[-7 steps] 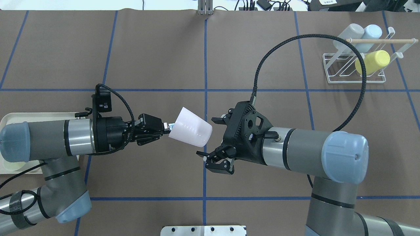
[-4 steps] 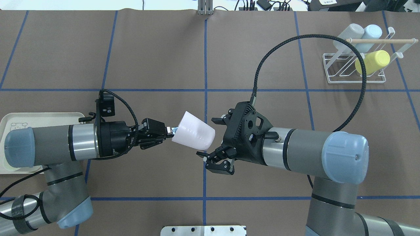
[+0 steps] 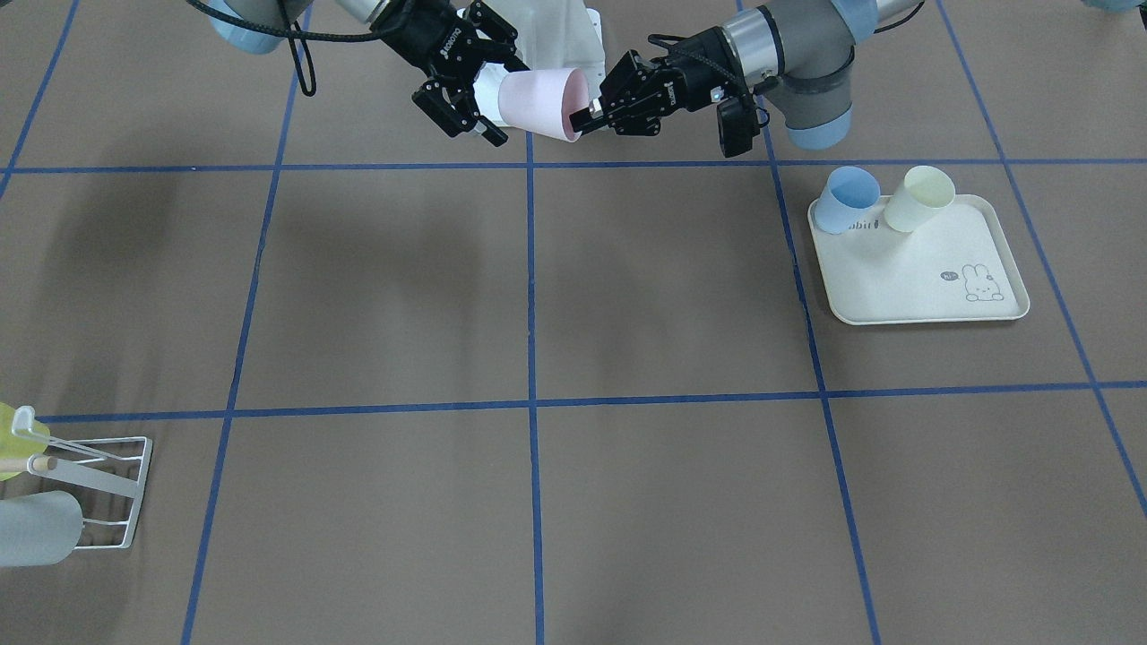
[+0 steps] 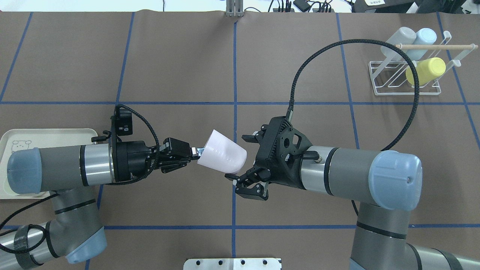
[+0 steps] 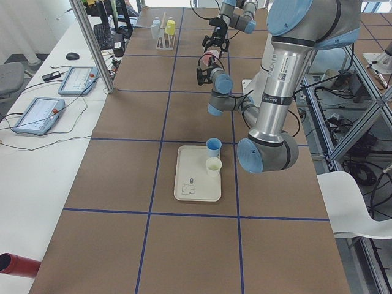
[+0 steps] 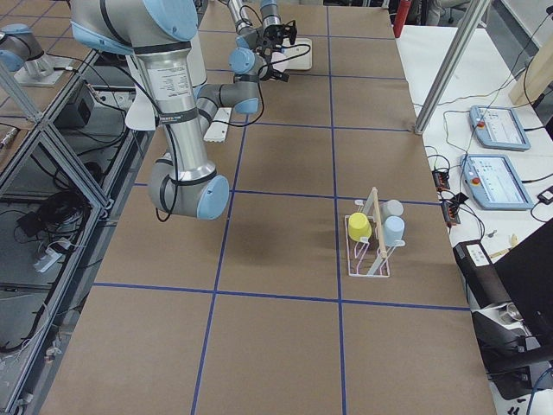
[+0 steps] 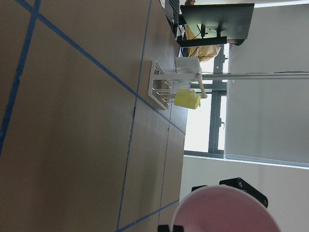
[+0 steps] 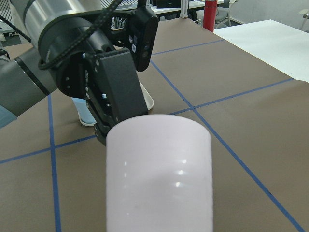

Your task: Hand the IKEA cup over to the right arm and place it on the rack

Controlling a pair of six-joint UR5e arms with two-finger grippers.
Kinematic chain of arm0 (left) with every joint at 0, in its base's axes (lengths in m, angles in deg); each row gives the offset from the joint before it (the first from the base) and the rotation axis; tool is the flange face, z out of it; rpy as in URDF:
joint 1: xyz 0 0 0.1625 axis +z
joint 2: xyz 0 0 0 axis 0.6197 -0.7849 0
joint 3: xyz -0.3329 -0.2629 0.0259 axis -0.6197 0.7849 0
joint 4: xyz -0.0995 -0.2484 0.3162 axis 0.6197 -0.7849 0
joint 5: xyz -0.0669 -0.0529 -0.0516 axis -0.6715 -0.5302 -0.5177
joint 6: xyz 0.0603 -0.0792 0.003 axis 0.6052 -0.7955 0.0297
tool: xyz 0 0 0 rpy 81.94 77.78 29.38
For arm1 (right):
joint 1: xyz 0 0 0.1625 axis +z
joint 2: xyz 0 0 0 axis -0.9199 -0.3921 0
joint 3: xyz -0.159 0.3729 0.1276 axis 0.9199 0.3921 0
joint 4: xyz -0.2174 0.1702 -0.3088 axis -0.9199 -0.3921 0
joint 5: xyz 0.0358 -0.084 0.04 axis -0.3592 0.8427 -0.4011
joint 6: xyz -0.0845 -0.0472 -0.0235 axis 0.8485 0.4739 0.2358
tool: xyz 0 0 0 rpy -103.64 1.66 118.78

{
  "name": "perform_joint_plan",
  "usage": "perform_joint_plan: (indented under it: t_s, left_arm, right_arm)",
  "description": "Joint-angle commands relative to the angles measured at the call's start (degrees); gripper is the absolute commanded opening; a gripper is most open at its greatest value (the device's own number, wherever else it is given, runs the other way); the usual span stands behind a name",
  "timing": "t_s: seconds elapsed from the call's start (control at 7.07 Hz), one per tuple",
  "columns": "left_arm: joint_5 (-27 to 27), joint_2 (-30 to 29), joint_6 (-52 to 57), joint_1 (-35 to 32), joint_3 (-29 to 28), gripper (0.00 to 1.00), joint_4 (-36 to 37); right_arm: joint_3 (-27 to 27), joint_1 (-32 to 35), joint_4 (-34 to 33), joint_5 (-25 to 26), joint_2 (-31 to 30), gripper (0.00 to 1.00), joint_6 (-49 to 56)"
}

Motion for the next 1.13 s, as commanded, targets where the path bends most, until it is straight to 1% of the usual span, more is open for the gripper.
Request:
perform_joint_plan:
  t_s: [0.0, 0.28, 0.57, 0.99]
  left_arm:
    - [0.3, 0.0, 0.0, 0.1, 0.0, 0.00, 0.0]
    - [0.3, 0.0, 0.0, 0.2, 0.1, 0.00, 0.0]
    - [0.3, -0.1, 0.0, 0.2, 0.0, 0.00, 0.0]
    - [0.3, 0.0, 0.0, 0.2, 0.0, 0.00, 0.0]
  right_arm:
    - [-0.2, -0.1, 0.0, 0.0, -0.1, 0.99, 0.0]
    - [-0.2, -0.3, 0.0, 0.2, 0.0, 0.98, 0.0]
    - [-0.3, -0.3, -0.1, 0.3, 0.0, 0.87, 0.0]
    - [-0.4, -0.2, -0.1, 0.2, 0.0, 0.86, 0.0]
